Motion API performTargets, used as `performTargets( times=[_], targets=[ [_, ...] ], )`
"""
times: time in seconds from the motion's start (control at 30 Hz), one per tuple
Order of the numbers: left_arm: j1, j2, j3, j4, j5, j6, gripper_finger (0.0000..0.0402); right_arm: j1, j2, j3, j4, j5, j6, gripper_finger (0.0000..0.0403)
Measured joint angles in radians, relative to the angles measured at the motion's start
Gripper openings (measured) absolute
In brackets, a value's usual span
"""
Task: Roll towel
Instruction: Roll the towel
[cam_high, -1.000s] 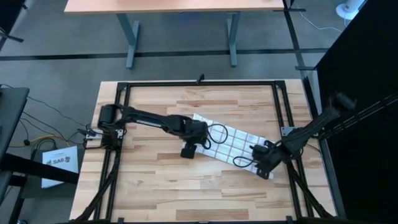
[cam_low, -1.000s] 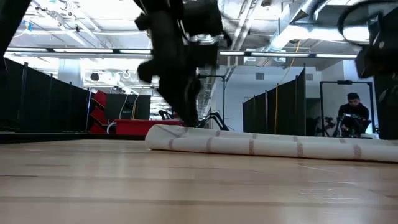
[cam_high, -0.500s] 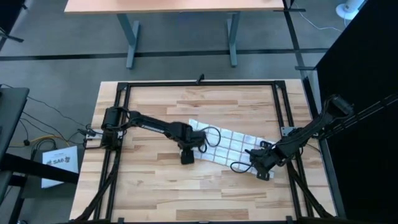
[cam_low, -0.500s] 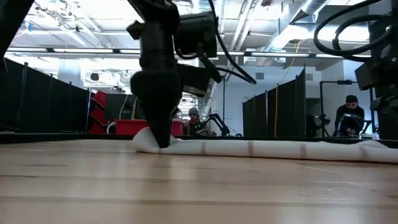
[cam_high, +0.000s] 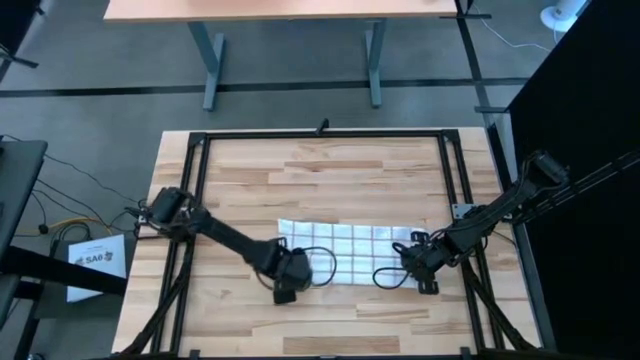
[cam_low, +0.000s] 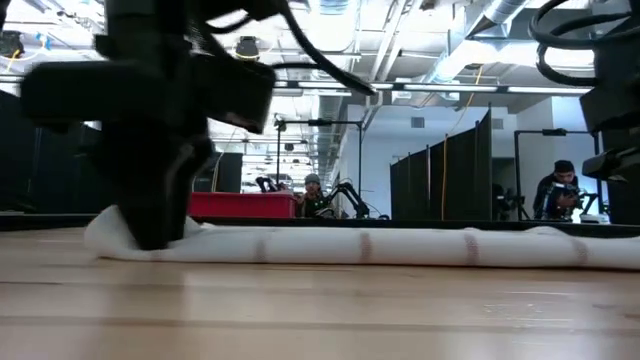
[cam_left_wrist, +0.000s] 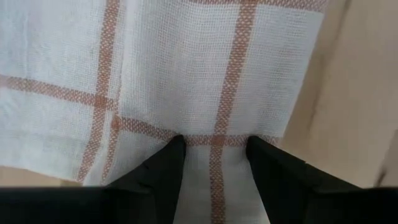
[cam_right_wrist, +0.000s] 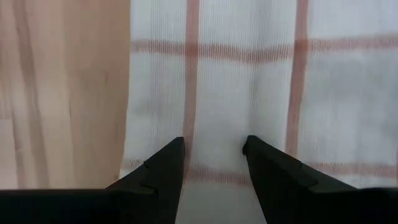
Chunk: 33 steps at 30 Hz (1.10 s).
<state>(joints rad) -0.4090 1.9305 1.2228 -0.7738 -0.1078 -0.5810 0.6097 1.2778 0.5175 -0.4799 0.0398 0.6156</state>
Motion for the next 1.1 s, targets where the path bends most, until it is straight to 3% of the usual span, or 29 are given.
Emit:
performTargets(
  times=[0.2,0.43,0.83,1.1],
  targets=[
    [-0.005,-0.103,0.031,-0.045,-0.104,0.021,0.0169,0.001,0.0,0.077,-0.133,0.001,-0.065,0.016],
    [-0.009,-0.154,0.116,-0.062,-0.099,0.176,0.0169,0.012,0.006,0.2,-0.122,0.006,-0.117,0.016],
    [-0.092,-0.024,0.117,-0.057,-0.072,0.134,0.0169,0.054,0.196,0.229,-0.11,0.006,0.055,0.016],
    [-0.096,-0.017,0.115,-0.04,-0.172,0.141,0.0169,0.035,0.305,0.254,-0.11,0.011,0.05,0.016]
  ],
)
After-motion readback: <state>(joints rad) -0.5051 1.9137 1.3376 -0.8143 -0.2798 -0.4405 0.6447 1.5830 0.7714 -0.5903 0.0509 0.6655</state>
